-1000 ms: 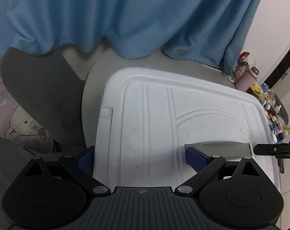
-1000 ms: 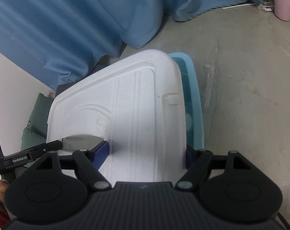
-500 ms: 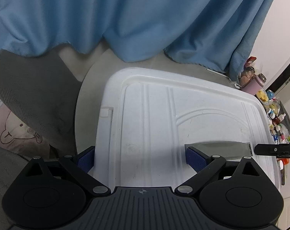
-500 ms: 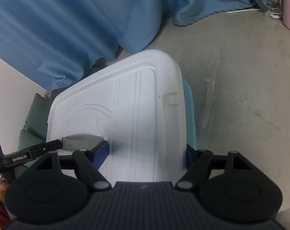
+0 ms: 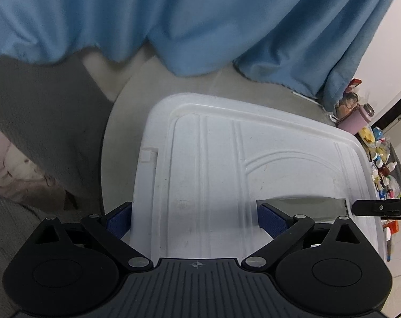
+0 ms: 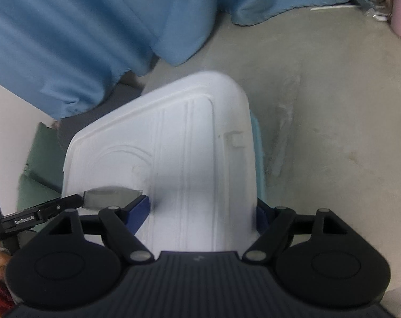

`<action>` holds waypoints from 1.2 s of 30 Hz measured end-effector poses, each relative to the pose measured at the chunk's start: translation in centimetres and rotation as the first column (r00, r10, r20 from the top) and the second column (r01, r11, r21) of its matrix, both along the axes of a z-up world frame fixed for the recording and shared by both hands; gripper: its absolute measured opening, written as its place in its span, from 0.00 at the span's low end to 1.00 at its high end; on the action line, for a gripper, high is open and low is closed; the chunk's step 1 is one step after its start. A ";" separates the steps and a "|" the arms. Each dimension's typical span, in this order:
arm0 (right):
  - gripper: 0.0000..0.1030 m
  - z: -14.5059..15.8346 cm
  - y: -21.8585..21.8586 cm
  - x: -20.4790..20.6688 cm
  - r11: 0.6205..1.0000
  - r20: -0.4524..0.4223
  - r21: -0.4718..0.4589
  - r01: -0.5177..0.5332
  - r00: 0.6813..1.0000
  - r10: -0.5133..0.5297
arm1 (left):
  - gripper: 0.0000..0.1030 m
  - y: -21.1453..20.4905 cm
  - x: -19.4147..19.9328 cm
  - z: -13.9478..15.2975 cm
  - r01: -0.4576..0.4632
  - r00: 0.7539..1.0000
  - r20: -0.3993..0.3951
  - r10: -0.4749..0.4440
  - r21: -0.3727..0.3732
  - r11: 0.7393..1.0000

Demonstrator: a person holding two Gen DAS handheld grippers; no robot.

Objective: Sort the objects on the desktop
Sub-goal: 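Lower the white lid onto the bin rim and open both grippers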

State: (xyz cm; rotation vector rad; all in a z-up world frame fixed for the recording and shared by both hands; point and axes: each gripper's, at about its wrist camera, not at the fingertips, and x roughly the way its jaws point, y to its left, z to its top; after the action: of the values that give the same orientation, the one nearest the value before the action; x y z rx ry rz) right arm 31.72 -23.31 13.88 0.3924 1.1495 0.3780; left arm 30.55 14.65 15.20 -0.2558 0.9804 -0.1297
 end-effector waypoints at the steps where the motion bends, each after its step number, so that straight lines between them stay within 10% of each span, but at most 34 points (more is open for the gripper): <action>1: 0.78 0.2 0.0 0.0 1.000 0.004 -0.026 0.011 1.000 -0.010 | 0.96 0.1 0.0 -0.2 -0.004 1.000 -0.003 0.004 0.000 1.000; 36: 0.77 -2.4 1.4 -0.7 0.974 0.007 -0.228 0.002 1.000 0.000 | 0.97 0.1 0.0 -1.9 0.022 0.999 -0.052 -0.013 0.180 0.983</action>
State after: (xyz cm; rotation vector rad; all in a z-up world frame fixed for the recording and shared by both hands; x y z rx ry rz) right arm 31.06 -21.90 11.52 0.1906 1.1717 0.2427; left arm 30.57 14.75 13.25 -0.0838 1.0380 -0.0495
